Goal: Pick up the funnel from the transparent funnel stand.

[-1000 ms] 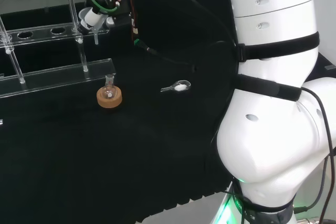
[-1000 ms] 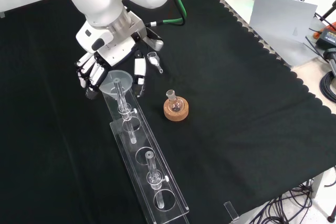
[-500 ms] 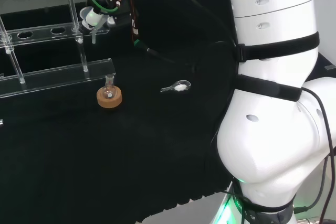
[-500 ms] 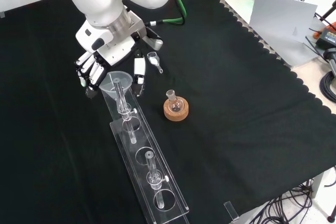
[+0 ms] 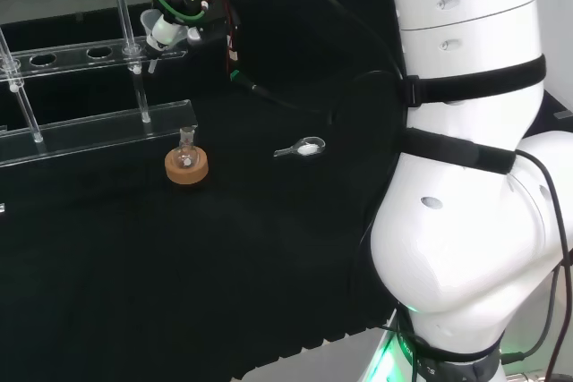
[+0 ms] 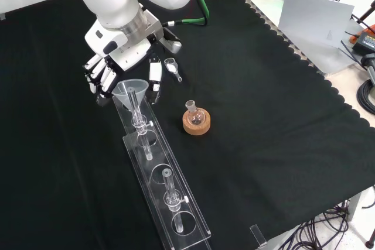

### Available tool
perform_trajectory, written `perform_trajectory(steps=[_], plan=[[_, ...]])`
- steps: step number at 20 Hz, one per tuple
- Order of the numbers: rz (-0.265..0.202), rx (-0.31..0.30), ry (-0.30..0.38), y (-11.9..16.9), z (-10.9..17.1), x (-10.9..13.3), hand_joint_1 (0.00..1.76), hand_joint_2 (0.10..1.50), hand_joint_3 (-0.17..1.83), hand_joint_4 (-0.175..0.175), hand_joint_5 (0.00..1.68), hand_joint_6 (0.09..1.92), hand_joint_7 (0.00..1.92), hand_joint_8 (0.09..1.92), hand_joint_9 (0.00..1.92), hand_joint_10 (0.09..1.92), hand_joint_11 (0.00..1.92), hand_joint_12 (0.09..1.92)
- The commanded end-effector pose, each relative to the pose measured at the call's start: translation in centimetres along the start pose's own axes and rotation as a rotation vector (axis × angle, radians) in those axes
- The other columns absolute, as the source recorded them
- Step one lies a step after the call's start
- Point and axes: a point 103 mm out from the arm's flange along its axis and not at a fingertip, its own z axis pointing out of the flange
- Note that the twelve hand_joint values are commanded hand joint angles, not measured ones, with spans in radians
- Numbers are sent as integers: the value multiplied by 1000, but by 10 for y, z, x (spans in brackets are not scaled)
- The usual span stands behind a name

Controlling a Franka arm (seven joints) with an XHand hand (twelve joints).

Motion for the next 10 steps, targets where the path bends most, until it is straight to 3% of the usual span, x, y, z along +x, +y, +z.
perform_trajectory(steps=[1,10], plan=[[-11,6,-8,0,1,1,738,777,62,-51,534,87,711,505,307,687,0,1184],[-14,-6,-31,0,-3,2,744,775,77,-52,575,87,830,524,394,664,0,1194]])
